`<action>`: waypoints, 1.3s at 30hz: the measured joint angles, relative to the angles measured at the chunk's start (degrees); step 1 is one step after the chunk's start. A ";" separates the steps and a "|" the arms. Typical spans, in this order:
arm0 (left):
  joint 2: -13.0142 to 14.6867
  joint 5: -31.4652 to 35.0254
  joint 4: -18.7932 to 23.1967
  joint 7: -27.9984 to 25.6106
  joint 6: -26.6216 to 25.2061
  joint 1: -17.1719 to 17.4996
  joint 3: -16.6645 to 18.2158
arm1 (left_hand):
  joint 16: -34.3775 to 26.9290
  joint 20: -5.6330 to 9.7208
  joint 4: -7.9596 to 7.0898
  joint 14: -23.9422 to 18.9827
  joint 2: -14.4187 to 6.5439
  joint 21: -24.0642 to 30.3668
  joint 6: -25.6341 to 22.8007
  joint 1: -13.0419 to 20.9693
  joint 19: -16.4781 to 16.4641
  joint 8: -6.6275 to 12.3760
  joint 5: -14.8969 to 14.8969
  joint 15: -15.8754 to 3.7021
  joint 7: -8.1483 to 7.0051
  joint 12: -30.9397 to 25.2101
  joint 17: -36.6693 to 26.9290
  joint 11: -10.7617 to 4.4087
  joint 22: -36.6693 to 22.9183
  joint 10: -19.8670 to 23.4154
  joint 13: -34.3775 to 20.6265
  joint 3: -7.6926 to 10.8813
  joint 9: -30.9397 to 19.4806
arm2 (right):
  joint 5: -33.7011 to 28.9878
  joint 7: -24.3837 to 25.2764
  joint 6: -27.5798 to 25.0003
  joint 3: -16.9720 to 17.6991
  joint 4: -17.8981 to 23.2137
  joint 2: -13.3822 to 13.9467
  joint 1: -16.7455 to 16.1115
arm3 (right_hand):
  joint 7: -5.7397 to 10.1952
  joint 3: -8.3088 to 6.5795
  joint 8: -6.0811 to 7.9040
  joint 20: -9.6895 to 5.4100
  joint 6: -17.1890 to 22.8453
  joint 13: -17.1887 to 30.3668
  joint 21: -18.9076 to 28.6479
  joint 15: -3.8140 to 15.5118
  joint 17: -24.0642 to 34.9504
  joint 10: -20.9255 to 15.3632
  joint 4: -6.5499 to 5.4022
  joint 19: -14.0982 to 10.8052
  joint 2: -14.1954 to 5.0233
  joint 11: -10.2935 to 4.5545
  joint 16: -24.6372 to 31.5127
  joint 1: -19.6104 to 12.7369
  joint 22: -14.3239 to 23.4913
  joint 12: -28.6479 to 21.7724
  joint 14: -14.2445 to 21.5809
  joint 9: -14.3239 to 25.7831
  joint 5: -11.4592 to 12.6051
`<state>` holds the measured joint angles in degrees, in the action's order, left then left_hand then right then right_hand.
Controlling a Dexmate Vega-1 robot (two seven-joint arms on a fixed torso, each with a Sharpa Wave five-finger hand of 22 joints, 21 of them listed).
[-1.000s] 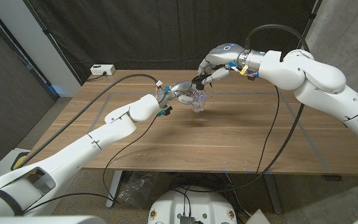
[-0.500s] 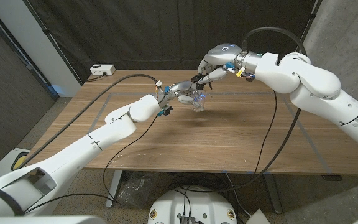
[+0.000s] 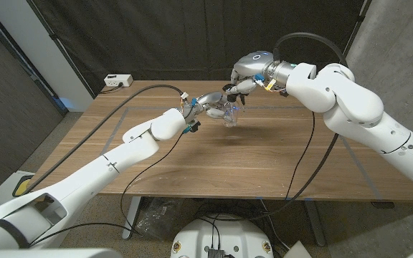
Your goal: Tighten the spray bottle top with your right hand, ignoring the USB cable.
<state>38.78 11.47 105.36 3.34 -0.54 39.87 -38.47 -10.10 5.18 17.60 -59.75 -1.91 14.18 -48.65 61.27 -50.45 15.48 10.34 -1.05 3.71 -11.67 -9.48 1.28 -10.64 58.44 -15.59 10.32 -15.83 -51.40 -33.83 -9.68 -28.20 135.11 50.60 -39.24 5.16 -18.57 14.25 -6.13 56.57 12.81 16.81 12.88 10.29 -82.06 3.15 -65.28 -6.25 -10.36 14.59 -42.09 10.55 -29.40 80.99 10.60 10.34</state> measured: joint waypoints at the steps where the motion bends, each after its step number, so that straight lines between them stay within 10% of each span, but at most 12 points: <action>1: -0.10 0.02 -0.09 -0.02 -0.04 -0.09 -0.09 | 0.00 0.00 0.00 0.00 0.00 0.00 0.00 0.00 0.00 0.00 0.00 0.00 0.00 0.01 0.00 0.00 0.00 0.00 0.00 0.00 0.00 | -0.65 -1.11 -0.96 -0.13 0.33 -0.36 0.02 | -0.28 -0.03 -0.36 0.00 -0.28 -0.27 0.00 0.00 0.00 0.00 -0.49 0.00 -0.56 0.00 0.31 0.56 0.07 -0.48 0.00 0.01 0.00; 9: -0.57 0.10 -0.53 -0.05 -0.26 -0.52 -0.51 | 0.12 0.00 0.00 0.00 0.00 0.00 0.00 0.00 0.00 -0.11 0.00 0.00 0.00 0.20 -0.01 -0.01 -0.03 0.00 0.00 0.00 0.00 | -1.28 -7.40 -6.18 -0.63 1.31 -2.25 0.98 | -2.08 -0.84 -2.13 -0.11 -2.09 -0.66 0.00 -0.27 -0.01 -0.37 -3.23 -0.11 -3.29 0.42 2.46 3.30 0.26 -5.39 0.35 -0.05 0.00; 17: -0.88 0.26 -1.08 0.19 -0.36 -0.89 -0.86 | -0.10 -0.30 0.00 -0.01 0.01 -0.11 0.00 -0.01 0.30 -0.34 -0.03 0.00 0.00 -0.01 -0.03 -0.01 -0.03 0.00 0.01 0.00 0.01 | -2.88 -14.11 -11.44 -2.66 1.95 -3.98 3.39 | -2.93 -4.40 -2.60 -0.56 -2.94 0.57 0.46 -0.28 -0.01 -0.48 -2.13 -0.09 -4.48 0.74 4.92 1.77 0.53 -11.45 0.35 -0.05 -0.04; 33: -1.39 0.32 -1.82 0.59 -0.29 -1.69 -1.37 | -0.09 -0.31 0.00 0.00 0.01 -0.22 0.00 -0.01 0.31 -0.41 -0.04 0.00 0.00 -0.03 -0.02 -0.08 -0.02 -0.08 0.03 0.00 0.01 | -8.96 -22.22 -19.78 -4.92 3.73 -6.74 4.64 | -4.09 -6.64 -3.44 -1.86 -6.57 -1.91 0.92 -0.45 -0.32 0.27 -2.89 0.45 -4.32 0.40 5.84 0.76 0.98 -13.62 -0.09 0.24 0.28; 39: -1.44 0.45 -2.01 0.77 -0.32 -1.73 -1.55 | -0.07 -0.31 0.00 -0.01 0.01 -0.22 0.00 -0.01 0.31 -0.41 -0.04 0.00 0.00 -0.02 0.04 -0.10 -0.02 -0.09 0.00 0.00 0.01 | -10.16 -22.49 -20.30 -4.35 4.58 -6.59 4.01 | -1.73 -2.76 -3.75 -0.07 -18.16 -2.84 1.54 -0.68 -0.70 13.35 -6.67 4.27 2.04 2.16 -1.75 10.35 1.24 -2.53 -4.37 0.71 0.00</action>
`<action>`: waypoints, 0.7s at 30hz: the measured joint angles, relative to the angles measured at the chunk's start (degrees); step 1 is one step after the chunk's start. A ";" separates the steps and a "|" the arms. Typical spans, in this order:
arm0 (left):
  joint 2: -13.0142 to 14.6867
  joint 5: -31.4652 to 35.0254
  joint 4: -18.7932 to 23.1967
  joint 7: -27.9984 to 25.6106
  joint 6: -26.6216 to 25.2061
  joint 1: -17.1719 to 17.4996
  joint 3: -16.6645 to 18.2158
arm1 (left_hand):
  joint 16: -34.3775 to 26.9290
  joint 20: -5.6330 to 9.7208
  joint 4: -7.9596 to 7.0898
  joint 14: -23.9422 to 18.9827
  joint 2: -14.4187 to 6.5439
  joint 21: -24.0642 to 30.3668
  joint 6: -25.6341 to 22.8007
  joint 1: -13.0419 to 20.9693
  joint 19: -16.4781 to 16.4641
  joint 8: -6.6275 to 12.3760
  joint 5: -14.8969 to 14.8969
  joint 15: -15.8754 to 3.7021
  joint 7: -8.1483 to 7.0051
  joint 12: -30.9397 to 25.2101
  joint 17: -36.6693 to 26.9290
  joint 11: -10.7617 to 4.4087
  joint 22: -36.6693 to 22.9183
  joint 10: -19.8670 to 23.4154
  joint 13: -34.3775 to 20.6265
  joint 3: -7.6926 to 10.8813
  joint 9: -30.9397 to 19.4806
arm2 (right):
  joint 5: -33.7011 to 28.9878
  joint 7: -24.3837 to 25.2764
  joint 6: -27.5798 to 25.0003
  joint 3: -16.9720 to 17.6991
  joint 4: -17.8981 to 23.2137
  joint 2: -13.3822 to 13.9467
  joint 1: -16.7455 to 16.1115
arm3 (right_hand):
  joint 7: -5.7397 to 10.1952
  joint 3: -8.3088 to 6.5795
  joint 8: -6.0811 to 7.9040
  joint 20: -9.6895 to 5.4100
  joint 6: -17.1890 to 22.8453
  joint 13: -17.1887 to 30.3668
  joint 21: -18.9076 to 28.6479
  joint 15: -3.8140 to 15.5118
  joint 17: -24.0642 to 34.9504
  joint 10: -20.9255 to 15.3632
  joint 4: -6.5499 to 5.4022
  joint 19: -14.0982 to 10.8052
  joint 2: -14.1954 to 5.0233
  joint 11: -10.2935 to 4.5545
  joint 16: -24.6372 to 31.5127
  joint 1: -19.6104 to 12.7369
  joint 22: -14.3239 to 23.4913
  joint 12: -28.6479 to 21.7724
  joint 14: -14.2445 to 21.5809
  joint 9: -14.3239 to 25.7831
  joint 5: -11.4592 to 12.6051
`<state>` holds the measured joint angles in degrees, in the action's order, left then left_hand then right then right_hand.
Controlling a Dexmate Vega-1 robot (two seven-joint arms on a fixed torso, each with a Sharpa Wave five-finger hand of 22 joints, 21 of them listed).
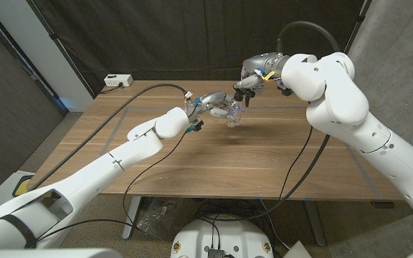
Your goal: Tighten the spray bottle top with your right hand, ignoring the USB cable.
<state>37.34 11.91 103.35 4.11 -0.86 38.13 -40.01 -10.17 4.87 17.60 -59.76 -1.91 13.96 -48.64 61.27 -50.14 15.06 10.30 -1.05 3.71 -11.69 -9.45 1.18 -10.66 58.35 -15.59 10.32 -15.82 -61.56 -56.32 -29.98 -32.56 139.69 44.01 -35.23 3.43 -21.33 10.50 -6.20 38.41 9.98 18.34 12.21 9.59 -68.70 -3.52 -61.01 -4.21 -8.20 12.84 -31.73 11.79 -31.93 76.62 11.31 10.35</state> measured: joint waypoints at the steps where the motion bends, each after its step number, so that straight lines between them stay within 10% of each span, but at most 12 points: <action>1: 0.00 0.00 0.00 0.00 0.00 -0.01 0.00 | 0.00 0.00 0.00 0.00 0.00 0.00 0.00 0.00 0.00 0.00 0.00 0.00 0.00 0.00 0.01 0.00 0.00 0.00 0.00 0.00 0.00 | -0.05 0.00 0.03 0.00 0.00 0.00 0.00 | 0.00 0.63 0.00 0.31 -1.83 0.08 0.00 -0.27 0.00 2.48 -0.30 0.31 0.95 0.89 -0.72 1.54 -0.06 2.15 -0.28 0.04 0.00; 5: -0.01 -0.02 -0.04 0.08 0.02 -0.07 -0.07 | 0.01 0.00 0.00 0.00 0.00 0.00 0.00 0.00 0.00 0.00 0.00 0.00 0.00 0.02 0.00 -0.01 0.00 -0.01 0.00 0.00 0.00 | -0.53 -0.01 0.84 0.39 0.44 0.47 -0.37 | -1.14 2.98 0.00 2.48 -9.94 0.53 0.01 -1.94 0.17 12.49 -0.90 1.43 4.82 5.20 -2.47 5.88 -0.17 10.18 -3.80 0.04 0.00; 12: -0.01 -0.12 -0.26 0.34 0.38 -0.24 -0.14 | 0.16 0.00 0.00 0.00 0.00 0.00 0.00 0.00 0.00 -0.02 0.00 0.00 0.00 0.22 -0.02 -0.01 0.00 -0.01 0.18 0.00 0.00 | -0.30 0.48 2.15 1.60 1.07 1.06 -1.11 | -3.42 5.87 0.00 8.84 -22.09 0.83 -2.22 -11.95 0.43 28.60 -1.15 6.16 8.04 9.98 -3.54 10.59 -0.35 19.36 -17.97 0.04 0.00; 21: 0.22 -1.08 -1.79 0.44 2.02 -0.37 0.49 | -0.01 0.01 0.00 0.00 0.00 0.00 0.00 0.00 0.01 -0.05 0.00 0.00 0.00 0.21 -0.04 -0.01 0.00 -0.01 0.22 0.00 0.00 | 6.60 8.99 5.21 5.85 0.87 1.33 -3.77 | -0.99 5.50 0.72 16.97 -25.42 1.11 -6.44 -18.40 0.43 36.74 0.63 16.64 7.01 10.01 -3.79 9.56 -0.62 20.72 -36.22 0.03 0.00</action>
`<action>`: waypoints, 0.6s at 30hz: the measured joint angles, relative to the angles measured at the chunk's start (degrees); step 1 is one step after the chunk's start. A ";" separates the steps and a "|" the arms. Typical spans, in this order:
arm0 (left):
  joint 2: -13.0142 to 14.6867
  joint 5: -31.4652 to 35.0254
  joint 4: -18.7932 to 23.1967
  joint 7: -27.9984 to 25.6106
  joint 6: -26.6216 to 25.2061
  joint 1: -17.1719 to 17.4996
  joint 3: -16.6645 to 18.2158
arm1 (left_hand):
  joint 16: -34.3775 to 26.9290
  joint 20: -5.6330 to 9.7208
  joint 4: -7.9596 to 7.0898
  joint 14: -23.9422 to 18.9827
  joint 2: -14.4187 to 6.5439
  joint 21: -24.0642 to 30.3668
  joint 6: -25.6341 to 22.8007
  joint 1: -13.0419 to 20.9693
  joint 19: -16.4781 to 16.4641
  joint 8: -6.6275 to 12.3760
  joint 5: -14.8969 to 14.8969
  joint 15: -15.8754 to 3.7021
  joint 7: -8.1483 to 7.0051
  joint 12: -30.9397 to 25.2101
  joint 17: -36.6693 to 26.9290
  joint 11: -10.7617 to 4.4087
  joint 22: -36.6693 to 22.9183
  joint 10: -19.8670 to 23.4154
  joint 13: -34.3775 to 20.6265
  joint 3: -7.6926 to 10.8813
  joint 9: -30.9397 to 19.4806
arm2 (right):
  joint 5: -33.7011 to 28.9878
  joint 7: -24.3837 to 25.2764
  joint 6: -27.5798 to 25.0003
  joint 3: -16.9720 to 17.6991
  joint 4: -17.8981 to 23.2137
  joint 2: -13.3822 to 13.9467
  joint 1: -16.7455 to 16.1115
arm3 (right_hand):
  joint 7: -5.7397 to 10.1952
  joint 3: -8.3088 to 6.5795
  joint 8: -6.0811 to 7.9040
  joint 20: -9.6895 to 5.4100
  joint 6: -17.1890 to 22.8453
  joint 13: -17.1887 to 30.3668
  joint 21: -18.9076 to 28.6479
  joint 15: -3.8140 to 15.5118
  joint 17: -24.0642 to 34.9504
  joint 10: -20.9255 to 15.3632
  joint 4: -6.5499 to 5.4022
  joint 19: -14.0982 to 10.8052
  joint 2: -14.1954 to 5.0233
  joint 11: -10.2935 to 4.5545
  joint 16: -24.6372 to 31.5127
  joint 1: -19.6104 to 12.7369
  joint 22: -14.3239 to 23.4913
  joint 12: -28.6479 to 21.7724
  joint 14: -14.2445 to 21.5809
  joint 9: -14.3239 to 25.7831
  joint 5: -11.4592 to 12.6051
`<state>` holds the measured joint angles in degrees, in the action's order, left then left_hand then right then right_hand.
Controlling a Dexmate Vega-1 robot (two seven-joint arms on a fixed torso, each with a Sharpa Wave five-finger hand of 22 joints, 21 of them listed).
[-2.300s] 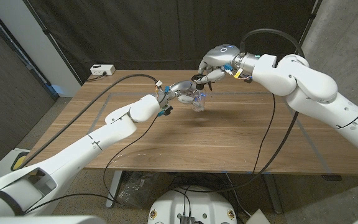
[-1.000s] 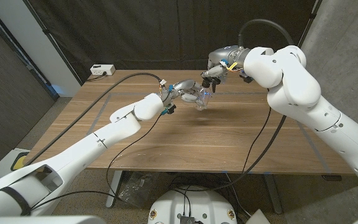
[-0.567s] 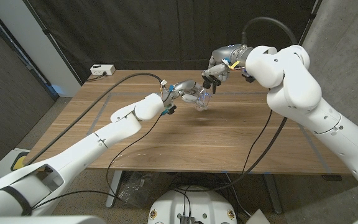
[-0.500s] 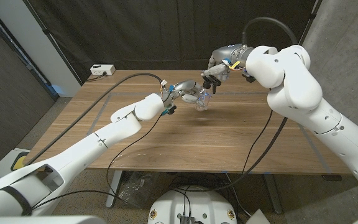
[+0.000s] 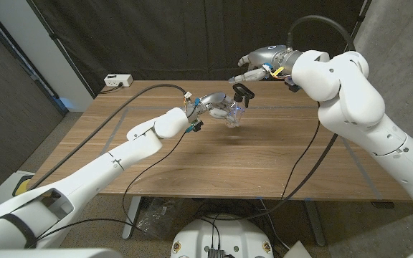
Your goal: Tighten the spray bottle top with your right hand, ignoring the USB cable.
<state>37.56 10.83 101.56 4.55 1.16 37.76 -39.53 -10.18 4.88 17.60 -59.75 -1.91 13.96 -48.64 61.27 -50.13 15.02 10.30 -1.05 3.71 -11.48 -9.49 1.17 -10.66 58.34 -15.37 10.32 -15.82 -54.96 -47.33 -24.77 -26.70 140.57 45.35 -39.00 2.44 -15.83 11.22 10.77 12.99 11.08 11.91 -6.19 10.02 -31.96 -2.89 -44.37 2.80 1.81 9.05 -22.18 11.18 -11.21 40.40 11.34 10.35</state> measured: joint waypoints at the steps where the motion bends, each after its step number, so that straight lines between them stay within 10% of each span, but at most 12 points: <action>1: 0.10 0.00 -0.53 0.00 0.00 -0.05 0.27 | 0.00 0.01 0.00 0.00 0.00 0.00 0.00 0.00 0.01 -0.02 0.00 0.00 0.00 -0.05 0.00 0.00 0.00 0.00 -0.05 0.00 0.00 | 1.84 2.03 0.97 0.00 0.00 0.00 0.00 | 0.63 -0.42 0.05 0.14 0.38 0.00 -0.26 0.21 0.00 0.20 0.42 0.79 -0.60 -0.20 0.07 -0.73 0.00 -0.10 -1.05 0.00 0.00; 10: 0.94 -5.29 -5.02 3.11 7.08 -1.70 1.70 | 0.00 0.13 0.00 0.00 0.00 0.00 0.00 0.00 0.34 -0.17 0.00 0.00 0.00 -0.22 0.00 -0.01 0.00 -0.01 -0.27 0.00 -0.29 | 11.95 17.57 11.46 7.47 -7.47 1.14 -4.79 | 5.69 -3.63 1.10 -1.10 4.12 0.00 0.03 3.00 0.00 0.05 4.89 0.67 -2.75 -3.22 0.71 -7.91 -0.53 -0.90 -4.19 0.00 0.00; 18: 2.19 -7.93 -7.20 6.98 10.40 -3.35 2.40 | 0.02 0.13 0.00 0.00 0.00 0.00 0.00 0.00 0.34 -0.32 0.00 0.00 0.00 -0.22 0.02 -0.01 0.00 -0.01 -0.45 0.00 -0.29 | 15.28 32.64 22.06 8.12 -14.25 2.41 -4.60 | 7.96 -5.13 1.10 -5.74 4.75 0.00 1.45 4.79 0.27 2.52 7.03 -4.40 -4.69 -5.78 0.71 -11.36 -0.52 -0.86 -8.13 -0.01 0.00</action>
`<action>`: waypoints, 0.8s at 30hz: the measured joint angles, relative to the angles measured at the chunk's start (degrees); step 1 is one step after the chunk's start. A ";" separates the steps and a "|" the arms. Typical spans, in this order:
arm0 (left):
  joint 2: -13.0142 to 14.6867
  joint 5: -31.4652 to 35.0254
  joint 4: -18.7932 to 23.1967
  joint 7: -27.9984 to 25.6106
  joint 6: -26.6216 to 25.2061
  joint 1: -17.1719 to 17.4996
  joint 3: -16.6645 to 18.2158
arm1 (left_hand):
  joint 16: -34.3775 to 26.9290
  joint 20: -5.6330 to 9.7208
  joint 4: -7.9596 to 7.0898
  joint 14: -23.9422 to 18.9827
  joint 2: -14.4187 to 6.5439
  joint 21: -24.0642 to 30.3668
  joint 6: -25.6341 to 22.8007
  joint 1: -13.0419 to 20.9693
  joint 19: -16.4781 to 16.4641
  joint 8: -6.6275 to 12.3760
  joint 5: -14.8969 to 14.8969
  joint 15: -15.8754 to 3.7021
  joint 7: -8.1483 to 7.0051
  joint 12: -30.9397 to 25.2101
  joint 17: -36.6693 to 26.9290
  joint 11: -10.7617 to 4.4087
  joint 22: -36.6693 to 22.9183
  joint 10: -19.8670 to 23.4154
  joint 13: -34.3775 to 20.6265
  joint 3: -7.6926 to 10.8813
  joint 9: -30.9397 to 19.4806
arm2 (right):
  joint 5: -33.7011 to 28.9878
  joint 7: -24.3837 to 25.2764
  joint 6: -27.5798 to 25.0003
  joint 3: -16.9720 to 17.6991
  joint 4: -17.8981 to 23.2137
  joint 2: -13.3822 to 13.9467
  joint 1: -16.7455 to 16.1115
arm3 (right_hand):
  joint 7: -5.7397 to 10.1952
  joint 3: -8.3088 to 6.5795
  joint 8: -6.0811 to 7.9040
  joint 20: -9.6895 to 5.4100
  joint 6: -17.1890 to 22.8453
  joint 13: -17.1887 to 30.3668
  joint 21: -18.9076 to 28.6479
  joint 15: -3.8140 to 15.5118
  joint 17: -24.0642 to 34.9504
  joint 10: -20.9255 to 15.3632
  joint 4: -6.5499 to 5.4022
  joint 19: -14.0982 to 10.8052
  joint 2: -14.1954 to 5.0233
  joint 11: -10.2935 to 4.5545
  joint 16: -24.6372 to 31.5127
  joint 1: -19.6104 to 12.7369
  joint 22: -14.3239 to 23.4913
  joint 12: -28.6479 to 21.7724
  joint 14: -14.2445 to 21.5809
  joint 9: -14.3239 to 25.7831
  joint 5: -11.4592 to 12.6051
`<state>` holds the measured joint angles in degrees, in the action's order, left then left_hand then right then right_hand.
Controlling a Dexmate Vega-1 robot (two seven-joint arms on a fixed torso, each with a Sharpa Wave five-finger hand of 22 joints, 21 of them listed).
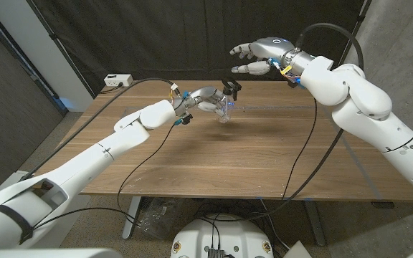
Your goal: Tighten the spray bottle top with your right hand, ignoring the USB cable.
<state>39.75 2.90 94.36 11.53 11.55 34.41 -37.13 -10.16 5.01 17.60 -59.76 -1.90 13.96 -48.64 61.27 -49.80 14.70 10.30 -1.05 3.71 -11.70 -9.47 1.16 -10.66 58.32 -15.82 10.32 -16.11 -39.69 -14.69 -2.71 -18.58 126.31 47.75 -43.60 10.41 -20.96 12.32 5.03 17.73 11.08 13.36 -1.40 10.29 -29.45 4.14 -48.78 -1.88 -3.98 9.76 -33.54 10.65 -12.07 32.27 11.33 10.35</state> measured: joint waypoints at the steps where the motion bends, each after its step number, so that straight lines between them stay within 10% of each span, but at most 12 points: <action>1: 0.16 -0.28 -0.16 0.60 0.34 -0.17 0.07 | 0.00 0.00 0.00 0.00 0.00 0.00 0.00 0.00 0.00 0.00 0.00 0.00 0.00 0.00 0.00 0.00 0.00 0.00 -0.01 0.00 0.00 | 0.32 2.36 1.60 0.00 -1.14 0.23 0.22 | 0.06 0.01 0.00 -0.34 0.06 0.00 0.19 0.23 0.00 0.54 0.29 -0.34 -0.10 -0.14 0.00 -0.11 0.00 0.21 -0.31 0.00 0.00; 8: 0.73 -2.07 -1.33 3.37 2.01 -0.98 0.35 | 0.06 -0.01 0.00 0.20 0.00 0.00 0.00 0.00 -0.01 0.15 0.00 -0.20 0.00 0.01 0.02 -0.08 0.00 -0.08 -0.05 0.00 0.01 | 1.81 15.06 9.50 -0.02 -5.81 1.23 1.23 | 1.25 -0.65 0.00 -2.57 1.26 0.19 0.64 0.81 0.14 1.86 3.33 -3.40 -0.26 -1.50 0.46 -5.00 -0.26 0.21 -1.22 0.00 0.00; 12: 0.76 -3.18 -2.28 4.61 2.89 -1.39 0.48 | 0.11 -0.01 0.00 0.20 0.00 0.00 0.00 0.00 -0.01 0.15 0.00 -0.20 0.00 0.03 0.03 -0.08 0.00 -0.08 -0.05 0.00 0.01 | 2.65 19.34 13.73 -0.16 -7.71 1.66 1.78 | 2.21 -1.42 0.44 -3.31 5.09 0.10 0.39 2.67 0.26 0.64 5.99 -4.10 0.30 -5.91 0.86 -12.52 -0.12 -0.25 -0.67 0.00 0.00; 24: 0.84 -6.59 -3.32 8.78 4.32 -2.13 0.58 | -0.02 -0.02 0.00 0.20 0.00 0.00 0.00 0.00 -0.01 0.14 0.00 -0.20 0.00 0.23 -0.01 -0.08 0.00 -0.08 -0.04 0.00 -0.27 | -1.32 26.64 22.86 -1.57 -13.04 3.66 4.44 | 2.28 -0.92 0.44 -4.02 6.23 -0.18 -0.55 3.99 0.26 1.57 6.13 -2.34 1.79 -7.32 0.86 -17.37 -0.10 -0.25 -2.43 -0.15 0.00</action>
<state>40.59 -3.69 91.04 20.32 15.87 32.28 -36.55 -10.18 4.99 17.60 -59.56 -1.90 13.96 -48.64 61.27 -49.81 14.84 10.30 -1.25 3.71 -11.47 -9.48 1.07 -10.66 58.24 -15.86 10.32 -16.39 -41.00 11.95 20.14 -20.16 113.27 51.41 -39.16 12.68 -21.88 12.76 1.01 23.96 10.90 12.81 2.59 10.54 -27.87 10.27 -51.11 -0.09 -11.29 10.63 -50.91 10.55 -12.32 29.84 11.18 10.35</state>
